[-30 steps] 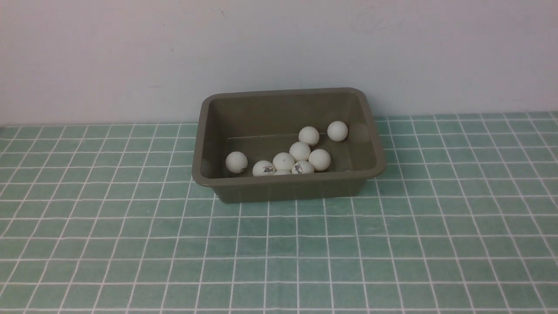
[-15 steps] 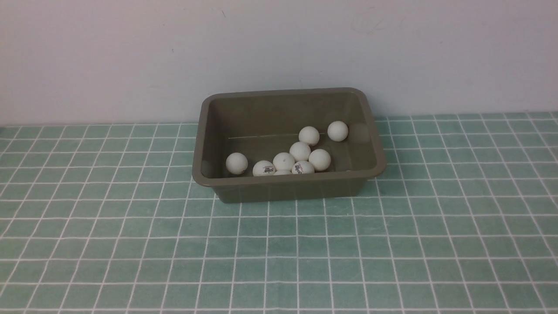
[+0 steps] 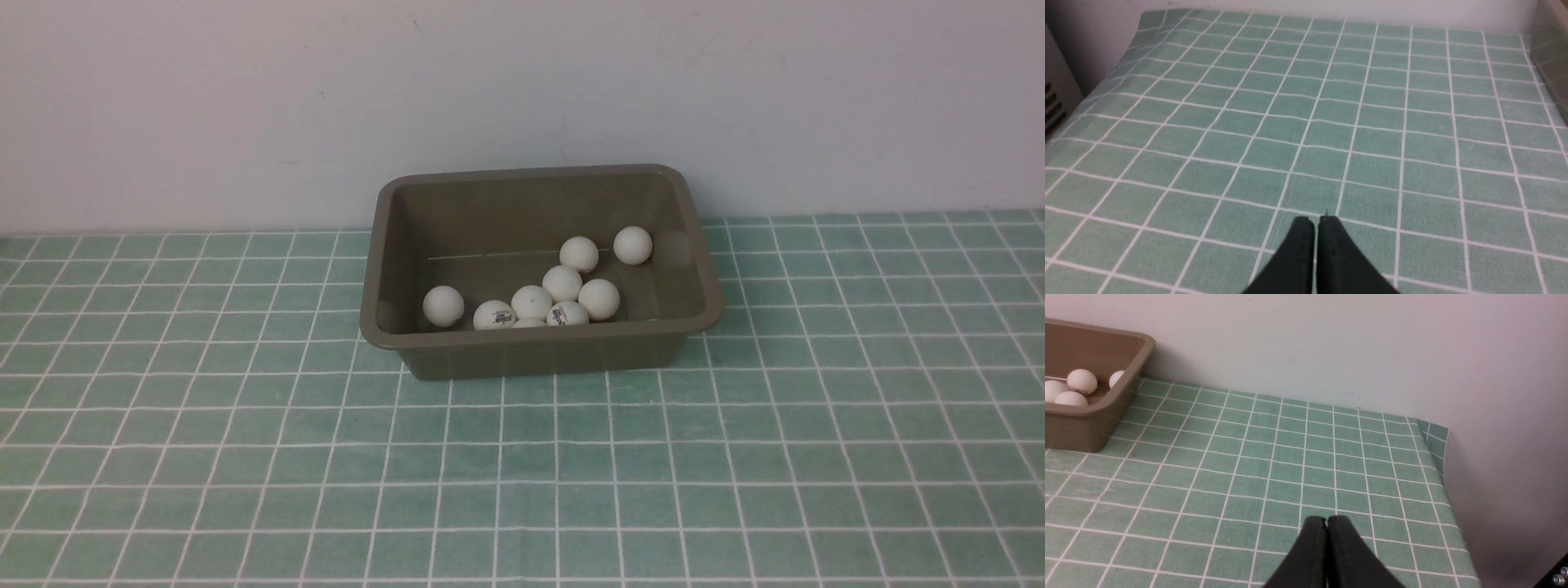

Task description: Put the table tennis balls in the box on the green coffee tablecloth.

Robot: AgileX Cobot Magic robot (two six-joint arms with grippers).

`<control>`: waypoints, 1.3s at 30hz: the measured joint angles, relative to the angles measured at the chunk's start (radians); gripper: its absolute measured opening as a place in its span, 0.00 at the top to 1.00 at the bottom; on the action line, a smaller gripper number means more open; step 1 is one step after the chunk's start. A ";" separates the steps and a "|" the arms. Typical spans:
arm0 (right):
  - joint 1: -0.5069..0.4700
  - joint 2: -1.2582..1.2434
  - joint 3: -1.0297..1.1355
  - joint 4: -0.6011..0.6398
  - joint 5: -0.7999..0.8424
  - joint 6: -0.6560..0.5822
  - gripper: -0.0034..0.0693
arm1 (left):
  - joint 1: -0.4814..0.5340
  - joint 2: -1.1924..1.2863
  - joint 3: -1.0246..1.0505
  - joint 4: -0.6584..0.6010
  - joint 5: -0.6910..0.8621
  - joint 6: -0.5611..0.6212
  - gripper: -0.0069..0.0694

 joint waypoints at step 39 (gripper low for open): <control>-0.384 0.000 0.177 -0.013 -0.667 0.081 0.98 | 0.000 0.000 0.008 0.000 -0.033 -0.007 0.91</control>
